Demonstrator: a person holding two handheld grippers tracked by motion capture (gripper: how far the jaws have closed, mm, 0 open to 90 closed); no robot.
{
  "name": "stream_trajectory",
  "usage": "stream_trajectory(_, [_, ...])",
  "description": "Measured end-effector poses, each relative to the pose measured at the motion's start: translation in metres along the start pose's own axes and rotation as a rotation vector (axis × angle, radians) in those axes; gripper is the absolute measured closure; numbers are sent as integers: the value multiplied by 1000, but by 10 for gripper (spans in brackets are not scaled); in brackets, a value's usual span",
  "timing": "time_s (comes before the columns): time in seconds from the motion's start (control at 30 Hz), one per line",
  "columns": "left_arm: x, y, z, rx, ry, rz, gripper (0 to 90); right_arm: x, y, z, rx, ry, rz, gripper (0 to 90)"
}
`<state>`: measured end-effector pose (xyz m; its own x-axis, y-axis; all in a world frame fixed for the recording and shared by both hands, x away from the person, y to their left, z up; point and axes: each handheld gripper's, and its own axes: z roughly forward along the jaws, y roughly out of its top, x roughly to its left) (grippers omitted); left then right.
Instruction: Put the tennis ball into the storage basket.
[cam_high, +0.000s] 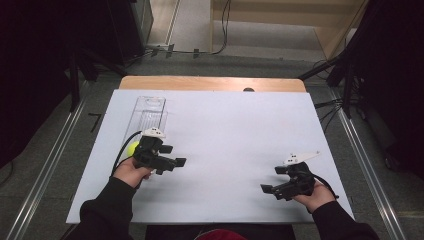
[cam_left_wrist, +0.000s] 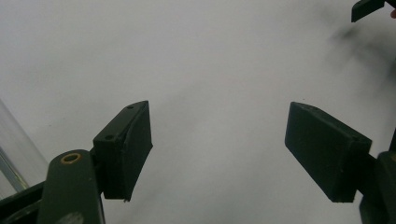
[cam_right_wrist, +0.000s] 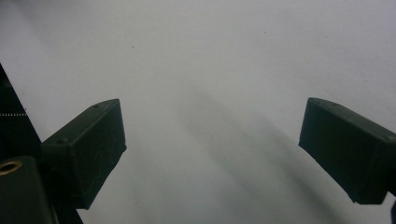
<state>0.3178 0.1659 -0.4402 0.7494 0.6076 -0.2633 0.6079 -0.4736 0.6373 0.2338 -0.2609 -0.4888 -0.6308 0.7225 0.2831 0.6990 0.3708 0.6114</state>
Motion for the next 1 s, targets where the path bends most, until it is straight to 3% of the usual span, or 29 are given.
stream_trajectory(0.33, [-3,-10,-1,-24,-9,-3,239,0,0,0,0,1,3,53])
stream_trajectory(0.47, [-5,-13,0,-17,-21,15,239,0,0,0,0,1,2,54])
stream_trajectory(1.0, [-11,-24,-1,3,-48,24,239,0,0,0,1,-3,6,54])
